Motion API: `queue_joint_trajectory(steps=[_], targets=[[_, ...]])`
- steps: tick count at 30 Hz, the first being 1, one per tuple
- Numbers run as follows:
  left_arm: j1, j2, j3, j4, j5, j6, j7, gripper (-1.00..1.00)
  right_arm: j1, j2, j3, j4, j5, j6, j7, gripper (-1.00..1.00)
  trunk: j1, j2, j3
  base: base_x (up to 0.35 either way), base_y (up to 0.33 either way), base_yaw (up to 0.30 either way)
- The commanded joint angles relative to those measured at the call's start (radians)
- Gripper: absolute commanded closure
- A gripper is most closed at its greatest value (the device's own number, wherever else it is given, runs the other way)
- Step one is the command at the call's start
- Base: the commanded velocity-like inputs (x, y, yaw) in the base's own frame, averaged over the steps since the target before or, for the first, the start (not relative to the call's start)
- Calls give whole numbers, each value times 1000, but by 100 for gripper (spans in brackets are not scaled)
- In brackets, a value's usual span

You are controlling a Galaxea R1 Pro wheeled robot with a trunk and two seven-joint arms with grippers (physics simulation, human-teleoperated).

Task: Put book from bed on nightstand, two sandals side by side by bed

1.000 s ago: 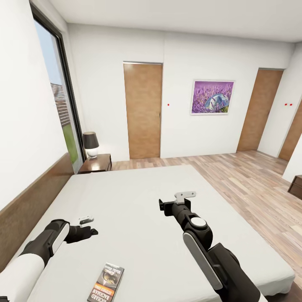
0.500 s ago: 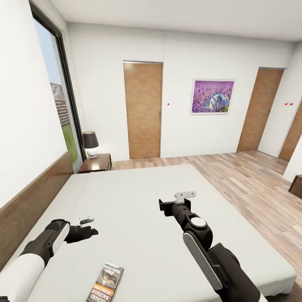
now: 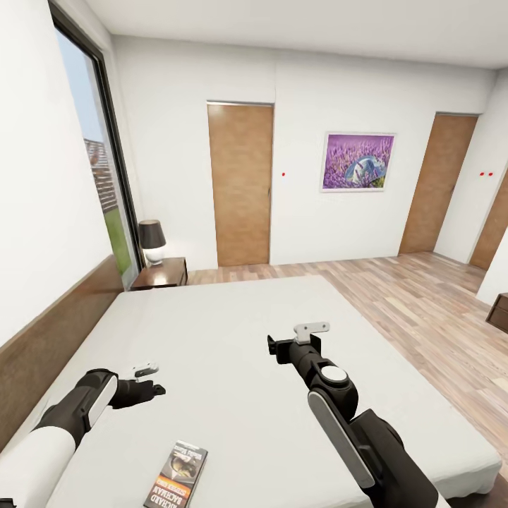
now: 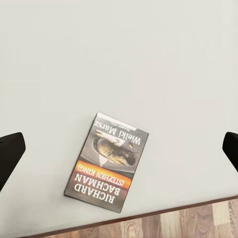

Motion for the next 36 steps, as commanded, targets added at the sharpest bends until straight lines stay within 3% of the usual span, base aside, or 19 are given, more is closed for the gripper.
queue_joint_trajectory(steps=[1, 30, 36], targets=[[-1, 1, -1, -1, 3, 4, -1, -100, -1, -1, 2, -1, -10, 2, -10, -100, 4, -9, -5, 0, 0, 0], [-1, -3, -1, -1, 3, -3, 0, -100, -1, -3, 2, -1, -10, 2, -10, -100, 115, -212, -96, 0, 0, 0], [-1, -4, 0, 0, 3, -30, -1, -100, 0, -4, 2, -1, -10, 2, -10, -100, 138, -254, -115, 0, 0, 0]])
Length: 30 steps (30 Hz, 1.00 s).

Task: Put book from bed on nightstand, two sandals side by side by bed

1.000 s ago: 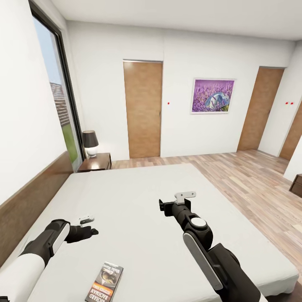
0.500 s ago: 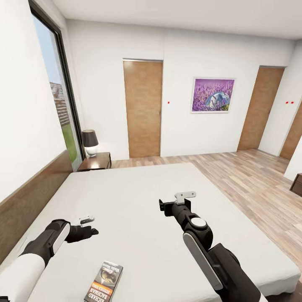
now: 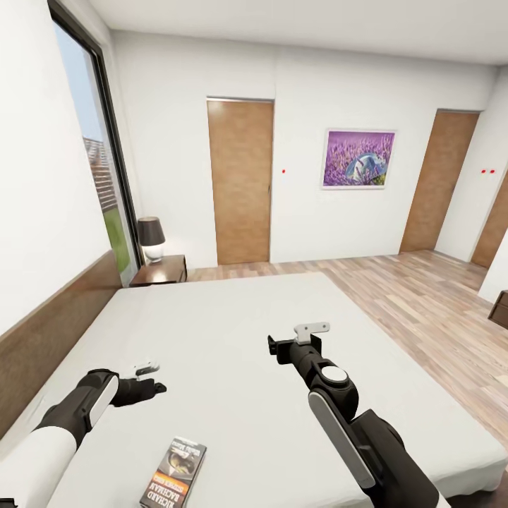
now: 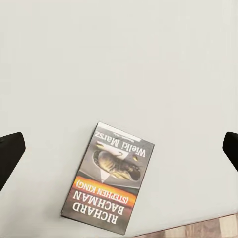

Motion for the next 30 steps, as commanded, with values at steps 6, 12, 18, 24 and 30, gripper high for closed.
queue_joint_trajectory(steps=[6, 12, 18, 24, 30], targets=[[-1, -2, -1, 1, 3, -7, -2, -100, -1, -1, 2, -1, -10, 2, -10, -100, 23, -43, -20, 0, 0, 0], [-1, -4, -1, 1, 4, -11, -4, -100, -1, -2, 2, -1, -10, 2, -10, -100, 46, -85, -39, 0, 0, 0], [-1, -5, -1, 3, 4, -12, -4, -100, -1, -2, 2, -1, -10, 2, -10, -100, 69, -127, -58, 0, 0, 0], [-1, -9, 0, 4, 4, -13, -5, -100, -1, -3, 2, -1, -10, 2, -10, -100, 92, -169, -77, 0, 0, 0], [-1, -22, 1, 7, 3, -13, -5, -100, 0, -4, 2, -1, -10, 2, -10, -100, 115, -211, -95, 0, 0, 0]])
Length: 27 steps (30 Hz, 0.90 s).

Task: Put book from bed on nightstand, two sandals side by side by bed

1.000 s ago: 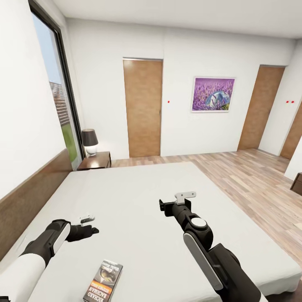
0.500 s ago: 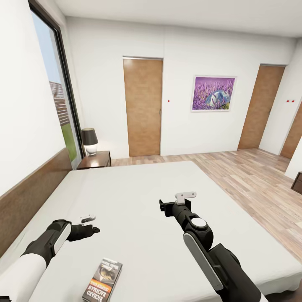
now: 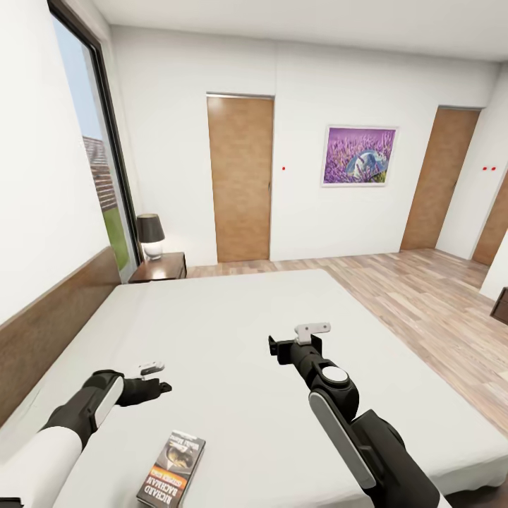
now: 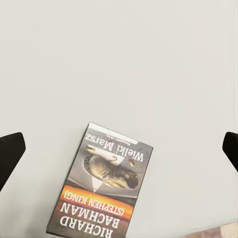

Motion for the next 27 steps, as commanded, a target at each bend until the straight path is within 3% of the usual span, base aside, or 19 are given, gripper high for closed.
queue_joint_trajectory(steps=[1, 16, 27], targets=[[-1, 0, -1, -1, 3, 5, -1, -100, -1, -1, 2, -1, -10, 2, -10, -100, 4, -8, -4, 0, 0, 0], [0, -11, 0, 1, 4, 7, -3, -100, 2, -1, 3, -1, -10, 2, -10, -100, 61, -113, -51, 0, 0, 0], [1, -11, 1, 0, 6, 7, -4, -100, 1, 3, 24, -1, -10, 2, -10, -100, 61, -113, -51, 0, 0, 0]])
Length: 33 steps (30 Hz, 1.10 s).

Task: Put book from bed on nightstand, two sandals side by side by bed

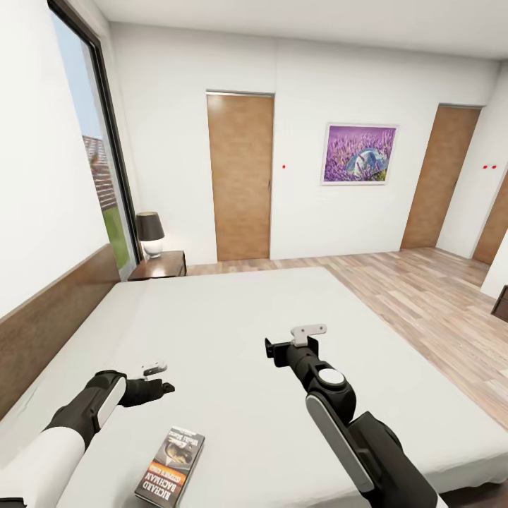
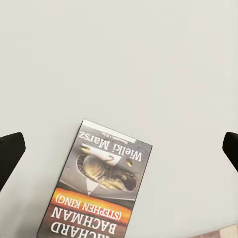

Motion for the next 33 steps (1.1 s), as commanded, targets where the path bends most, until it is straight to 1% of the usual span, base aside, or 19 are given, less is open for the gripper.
queue_joint_trajectory(steps=[1, 8, 13, 14, 15, 16, 17, 18, 23, 25, 26, 30, 33], targets=[[-1, 0, -1, -1, 2, 5, -1, -100, -1, -1, 2, -1, -10, 2, -10, -100, 0, -1, -1, 0, 0, 0], [0, 0, -1, -2, 3, 5, -1, -100, -8, 5, 9, -2, -9, 1, -10, -100, 0, -1, -1, 0, 0, 0], [0, 0, -1, -2, 3, 4, -1, -100, -24, 23, 11, -2, -8, 11, -10, -100, 0, -1, -1, 0, 0, 0], [0, 0, -1, -2, 3, 4, -1, -100, -24, 23, 11, -2, -8, 11, -10, -100, 0, -1, -1, 0, 0, 0], [0, 1, -1, -3, 3, 4, -1, -100, -31, 34, 10, -2, -7, 38, -10, -100, 0, -1, -1, 0, 0, 0], [0, 1, -1, -3, 3, 4, -1, -100, -31, 34, 10, -2, -7, 38, -10, -100, 0, -1, -1, 0, 0, 0], [0, 1, -1, -3, 3, 4, -1, -100, -44, 45, 8, -3, -7, 79, -10, -100, 0, -1, -1, 0, 0, 0], [0, 1, -1, -3, 3, 4, -1, -100, -44, 45, 8, -3, -7, 79, -10, -100, 0, -1, -1, 0, 0, 0], [0, 1, -1, -5, 3, 5, -2, -100, -73, 75, -1, -3, -9, 165, -9, -100, 0, -1, -1, 0, 0, 0], [0, 1, -1, -6, 3, 5, -2, -100, -81, 91, -19, -3, -13, 192, -9, -100, 0, -1, -1, 0, 0, 0], [0, 1, -1, -6, 3, 5, -2, -100, -81, 91, -19, -3, -13, 192, -9, -100, 0, -1, -1, 0, 0, 0], [0, 1, -1, -7, 3, 5, -3, -100, -93, 129, -62, -3, -18, 265, -8, -100, 0, -1, -1, 0, 0, 0], [0, 1, -1, -8, 3, 5, -3, -100, -97, 147, -78, -3, -20, 303, -8, -100, 0, -1, -1, 0, 0, 0]])
